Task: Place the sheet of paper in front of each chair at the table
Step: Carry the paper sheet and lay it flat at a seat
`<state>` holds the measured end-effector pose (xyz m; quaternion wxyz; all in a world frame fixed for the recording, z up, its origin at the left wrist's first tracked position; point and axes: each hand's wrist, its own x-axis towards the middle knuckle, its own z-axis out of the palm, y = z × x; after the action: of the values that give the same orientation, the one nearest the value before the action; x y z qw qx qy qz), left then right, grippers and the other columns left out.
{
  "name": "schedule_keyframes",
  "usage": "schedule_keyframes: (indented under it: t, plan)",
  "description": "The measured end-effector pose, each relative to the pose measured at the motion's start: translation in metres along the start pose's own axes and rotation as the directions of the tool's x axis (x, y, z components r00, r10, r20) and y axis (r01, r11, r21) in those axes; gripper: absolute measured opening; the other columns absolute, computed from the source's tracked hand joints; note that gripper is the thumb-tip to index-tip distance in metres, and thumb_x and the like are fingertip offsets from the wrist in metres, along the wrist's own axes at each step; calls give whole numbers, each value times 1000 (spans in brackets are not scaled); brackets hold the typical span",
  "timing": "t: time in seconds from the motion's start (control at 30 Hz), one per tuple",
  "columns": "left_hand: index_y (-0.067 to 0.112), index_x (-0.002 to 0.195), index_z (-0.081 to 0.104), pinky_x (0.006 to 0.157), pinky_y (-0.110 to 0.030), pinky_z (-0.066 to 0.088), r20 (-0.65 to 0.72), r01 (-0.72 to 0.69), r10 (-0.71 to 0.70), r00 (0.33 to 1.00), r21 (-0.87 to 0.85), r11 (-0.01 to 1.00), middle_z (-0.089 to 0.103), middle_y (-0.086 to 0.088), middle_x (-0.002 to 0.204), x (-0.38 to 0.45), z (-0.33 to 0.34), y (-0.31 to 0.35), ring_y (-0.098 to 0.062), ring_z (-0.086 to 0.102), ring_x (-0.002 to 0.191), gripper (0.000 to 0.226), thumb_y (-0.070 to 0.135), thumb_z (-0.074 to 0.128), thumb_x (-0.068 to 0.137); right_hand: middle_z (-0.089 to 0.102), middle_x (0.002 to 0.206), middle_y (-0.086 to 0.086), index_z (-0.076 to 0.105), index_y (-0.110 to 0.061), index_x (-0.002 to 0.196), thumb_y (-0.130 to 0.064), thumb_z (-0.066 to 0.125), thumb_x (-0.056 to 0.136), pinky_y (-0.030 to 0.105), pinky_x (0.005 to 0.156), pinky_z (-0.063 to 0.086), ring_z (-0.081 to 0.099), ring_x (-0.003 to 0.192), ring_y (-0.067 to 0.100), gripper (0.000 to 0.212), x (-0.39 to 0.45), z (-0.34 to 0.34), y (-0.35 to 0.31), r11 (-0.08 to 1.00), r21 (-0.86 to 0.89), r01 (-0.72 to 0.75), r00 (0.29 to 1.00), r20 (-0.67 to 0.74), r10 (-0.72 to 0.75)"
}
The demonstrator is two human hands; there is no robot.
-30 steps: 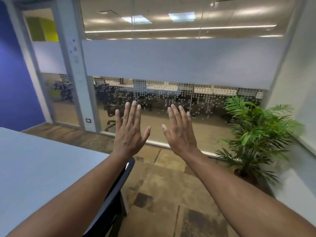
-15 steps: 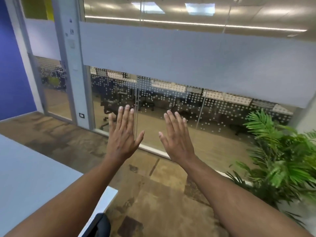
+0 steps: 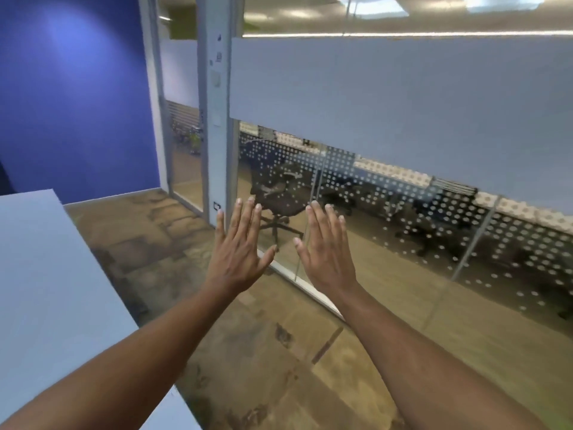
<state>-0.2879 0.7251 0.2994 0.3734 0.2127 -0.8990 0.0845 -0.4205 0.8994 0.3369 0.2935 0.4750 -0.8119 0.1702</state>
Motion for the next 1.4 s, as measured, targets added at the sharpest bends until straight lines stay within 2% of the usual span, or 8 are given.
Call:
schedule_keyframes:
  t: [0.13, 0.23, 0.6, 0.97, 1.1, 1.2, 1.3, 1.4]
  plan:
    - [10, 173, 2, 134, -63, 2, 29, 74, -76, 997, 69, 995, -4, -11, 182, 53, 47, -5, -28, -10, 168, 93, 70, 27, 106, 24, 176, 10, 24, -10, 166, -51, 37, 107, 59, 131, 18, 15, 164, 33, 73, 63, 52, 42, 993, 54, 105, 994, 20, -106]
    - [9, 173, 5, 134, -61, -4, 16, 148, -151, 988, 105, 983, -3, -12, 182, 88, 71, -18, -28, -9, 168, 94, 70, 30, 106, 25, 175, 10, 24, -10, 166, -52, 39, 107, 58, 132, 14, 15, 164, 33, 74, 117, 83, 59, 981, 96, 170, 985, 25, -173]
    - [8, 173, 3, 133, -64, -4, -17, 340, -349, 937, 276, 899, -5, -14, 182, 174, 193, -141, -31, -9, 168, 100, 78, 27, 105, 24, 175, 10, 21, -12, 167, -54, 40, 107, 60, 131, 15, 16, 163, 35, 75, 286, 256, 50, 912, 239, 332, 941, -23, -337]
    - [13, 173, -3, 129, -58, -22, 36, 475, -532, 846, 405, 781, -16, -11, 181, 237, 307, -312, -28, -18, 167, 100, 81, 21, 103, 14, 178, 6, 15, -19, 169, -61, 37, 106, 59, 132, 10, 6, 165, 30, 79, 451, 443, -25, 802, 387, 455, 858, 51, -512]
    - [12, 173, -2, 132, -63, -11, -15, 525, -585, 811, 460, 716, -13, -12, 181, 244, 319, -371, -30, -14, 168, 99, 79, 21, 104, 21, 177, 8, 21, -16, 168, -59, 38, 105, 62, 130, 17, 13, 165, 33, 78, 500, 502, -72, 725, 447, 523, 811, 2, -586]
    - [7, 172, 10, 133, -65, -2, -76, 571, -625, 777, 505, 647, 4, -16, 182, 234, 328, -418, -33, 0, 168, 100, 77, 25, 104, 30, 174, 10, 30, -12, 166, -57, 40, 104, 62, 128, 21, 23, 162, 36, 77, 532, 548, -120, 648, 481, 591, 759, -60, -648]
    - [5, 171, 17, 131, -69, 4, -101, 628, -712, 695, 567, 532, 12, -17, 181, 214, 334, -460, -35, 6, 168, 102, 78, 32, 102, 36, 171, 12, 36, -9, 163, -56, 43, 103, 62, 128, 22, 30, 159, 39, 77, 555, 585, -175, 529, 561, 636, 694, -118, -710]
    - [6, 171, 20, 128, -73, 13, -156, 675, -792, 590, 633, 379, 14, -16, 180, 192, 330, -495, -36, 8, 167, 103, 79, 37, 101, 33, 172, 12, 33, -9, 164, -57, 38, 104, 63, 128, 21, 28, 159, 40, 78, 575, 610, -230, 382, 604, 700, 579, -166, -798]
